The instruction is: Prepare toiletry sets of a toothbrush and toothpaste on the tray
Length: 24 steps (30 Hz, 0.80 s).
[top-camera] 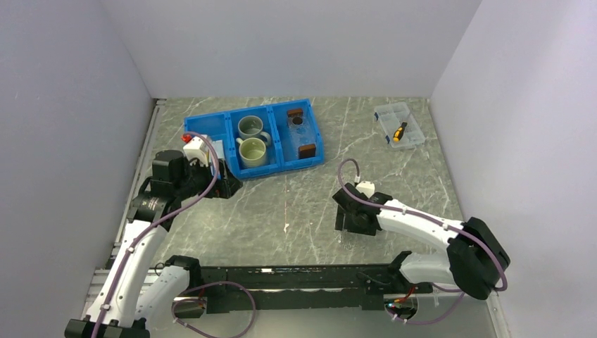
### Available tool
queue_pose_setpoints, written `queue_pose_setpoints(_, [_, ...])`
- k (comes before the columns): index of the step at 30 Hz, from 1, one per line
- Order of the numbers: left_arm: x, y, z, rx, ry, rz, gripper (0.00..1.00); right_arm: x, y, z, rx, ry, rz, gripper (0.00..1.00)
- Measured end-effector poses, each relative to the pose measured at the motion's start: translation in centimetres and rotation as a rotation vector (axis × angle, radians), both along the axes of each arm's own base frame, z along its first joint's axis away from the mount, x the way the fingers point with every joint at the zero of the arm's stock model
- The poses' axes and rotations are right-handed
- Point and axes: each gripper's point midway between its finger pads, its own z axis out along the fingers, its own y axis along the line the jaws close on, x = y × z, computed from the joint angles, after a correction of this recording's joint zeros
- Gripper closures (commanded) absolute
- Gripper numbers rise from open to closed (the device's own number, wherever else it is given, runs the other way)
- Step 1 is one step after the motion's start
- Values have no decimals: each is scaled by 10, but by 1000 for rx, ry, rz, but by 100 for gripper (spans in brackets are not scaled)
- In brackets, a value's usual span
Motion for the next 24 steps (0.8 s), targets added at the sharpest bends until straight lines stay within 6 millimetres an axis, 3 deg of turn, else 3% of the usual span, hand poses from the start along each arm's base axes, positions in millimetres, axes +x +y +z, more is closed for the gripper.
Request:
queue_pose_setpoints(5, [-2,0,2,-4,-10,-3,1,2,-3,22,-8,-24,-23,18])
queue_pose_setpoints(9, [-3,0,1,-5,-12,-5,1,27,6,52,-1,-110,-36,17])
queue_pose_setpoints(12, [-4,0,2,-6,-18,-6,1,45,9,64,-5,-148,-47,16])
queue_pose_setpoints(24, [-8,0,7,-11,-45,-5,1,100,-12,54,28,-170,-90,4])
